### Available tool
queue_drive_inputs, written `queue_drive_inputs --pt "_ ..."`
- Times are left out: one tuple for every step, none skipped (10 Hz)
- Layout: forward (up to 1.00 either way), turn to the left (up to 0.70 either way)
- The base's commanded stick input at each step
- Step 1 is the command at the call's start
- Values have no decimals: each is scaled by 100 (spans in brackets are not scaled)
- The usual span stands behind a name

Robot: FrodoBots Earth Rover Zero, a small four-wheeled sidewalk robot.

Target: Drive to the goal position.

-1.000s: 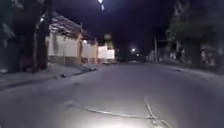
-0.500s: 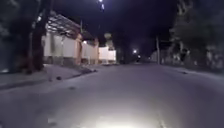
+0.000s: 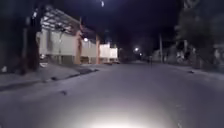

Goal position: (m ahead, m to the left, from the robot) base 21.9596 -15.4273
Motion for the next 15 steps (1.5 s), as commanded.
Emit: queue_drive_inputs --pt "100 -18" --pt "100 -33" --pt "100 -40" --pt "100 -40" --pt "100 -40" --pt "100 -17" --pt "100 0" --pt "100 0" --pt "100 0" --pt "100 0" --pt "100 0" --pt "100 0" --pt "100 0" --pt "100 -1" --pt "100 -31"
